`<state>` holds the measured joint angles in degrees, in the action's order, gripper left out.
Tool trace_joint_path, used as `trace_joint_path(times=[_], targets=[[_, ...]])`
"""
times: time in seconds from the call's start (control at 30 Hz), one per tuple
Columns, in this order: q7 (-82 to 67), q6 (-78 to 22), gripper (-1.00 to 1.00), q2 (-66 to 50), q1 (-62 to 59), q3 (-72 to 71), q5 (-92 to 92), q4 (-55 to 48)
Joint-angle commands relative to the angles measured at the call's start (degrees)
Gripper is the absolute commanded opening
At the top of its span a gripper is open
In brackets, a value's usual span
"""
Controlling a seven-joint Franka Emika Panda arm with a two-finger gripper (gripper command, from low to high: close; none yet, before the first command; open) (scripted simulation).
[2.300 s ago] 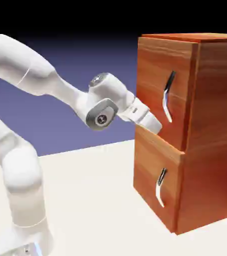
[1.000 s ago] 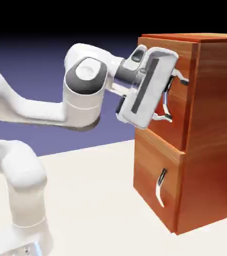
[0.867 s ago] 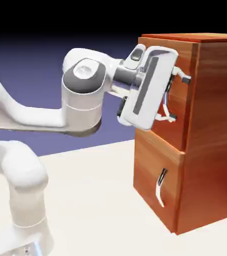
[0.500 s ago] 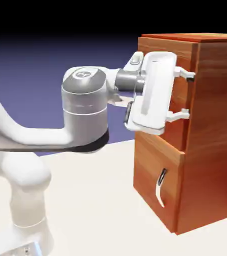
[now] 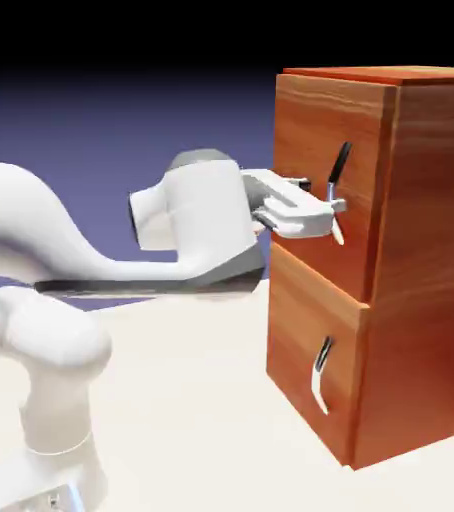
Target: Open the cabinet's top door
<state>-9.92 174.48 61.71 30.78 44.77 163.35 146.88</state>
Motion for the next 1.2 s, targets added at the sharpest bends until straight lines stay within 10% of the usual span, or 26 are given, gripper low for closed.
trace_joint_path(times=[0.0,0.13,0.17,1.17], targets=[[0.28,-0.97,0.0,-1.3,2.07,1.04,0.4,-1.24],[1.27,-4.4,0.0,-5.89,9.37,4.7,1.79,-5.58],[1.27,-4.4,-1.0,-5.89,9.37,4.7,1.79,-5.58],[-21.94,-14.11,-1.0,13.35,-38.69,-44.26,-60.46,22.56]])
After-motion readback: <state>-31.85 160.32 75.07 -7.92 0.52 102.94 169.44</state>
